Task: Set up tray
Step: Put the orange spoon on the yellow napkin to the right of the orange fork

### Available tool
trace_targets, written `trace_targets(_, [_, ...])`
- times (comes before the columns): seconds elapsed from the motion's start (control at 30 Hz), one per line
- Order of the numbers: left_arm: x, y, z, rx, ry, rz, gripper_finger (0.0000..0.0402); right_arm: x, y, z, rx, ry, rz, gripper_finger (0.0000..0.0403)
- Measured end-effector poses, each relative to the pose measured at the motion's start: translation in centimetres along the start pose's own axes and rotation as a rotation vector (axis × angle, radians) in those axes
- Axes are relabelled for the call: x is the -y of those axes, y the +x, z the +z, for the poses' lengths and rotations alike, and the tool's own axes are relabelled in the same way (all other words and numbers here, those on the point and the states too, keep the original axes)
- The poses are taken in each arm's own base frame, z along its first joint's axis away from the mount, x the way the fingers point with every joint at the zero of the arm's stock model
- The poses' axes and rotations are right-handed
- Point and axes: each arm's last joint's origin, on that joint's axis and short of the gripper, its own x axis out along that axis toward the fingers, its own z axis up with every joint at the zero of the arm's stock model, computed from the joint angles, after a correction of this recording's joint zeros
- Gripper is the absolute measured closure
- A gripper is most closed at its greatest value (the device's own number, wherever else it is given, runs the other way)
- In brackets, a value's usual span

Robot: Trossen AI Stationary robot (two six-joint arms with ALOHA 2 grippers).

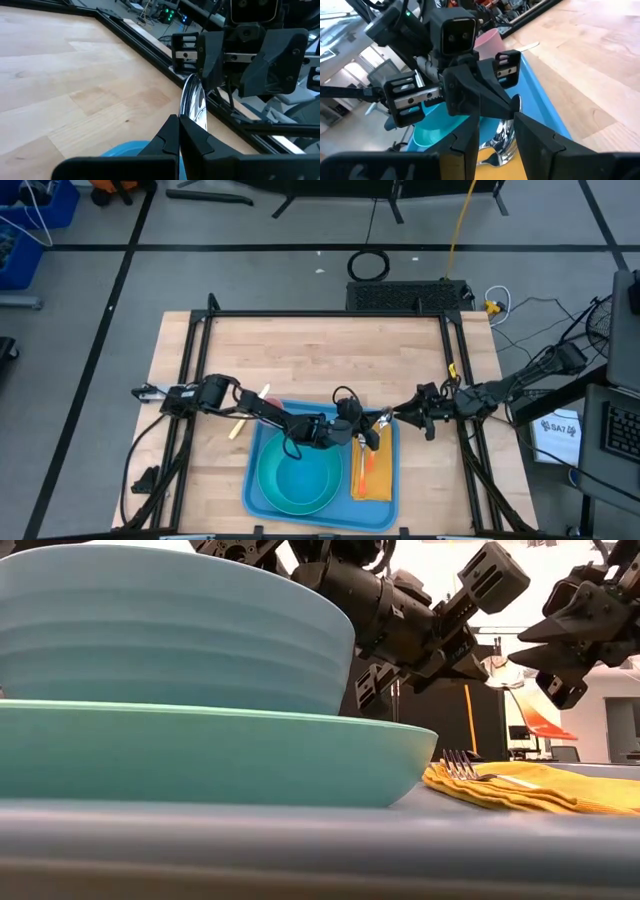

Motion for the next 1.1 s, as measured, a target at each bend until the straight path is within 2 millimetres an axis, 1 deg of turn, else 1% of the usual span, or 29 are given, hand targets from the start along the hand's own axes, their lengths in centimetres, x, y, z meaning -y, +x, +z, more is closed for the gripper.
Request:
trace_targets(0.43, [0.1,-0.1,-0.2,-0.008,0.023,-0.007,0.0401,0.0,0.3,-0.2,-0.014,-0.008,-0.011,0.0287])
trace_targets(1.1, [1.2,-1.1,-0.9,-0.021,0.051,-0.043,0.0401,-0.1,0.3,-0.2,-0.033,-0.01,0.029,0.0287])
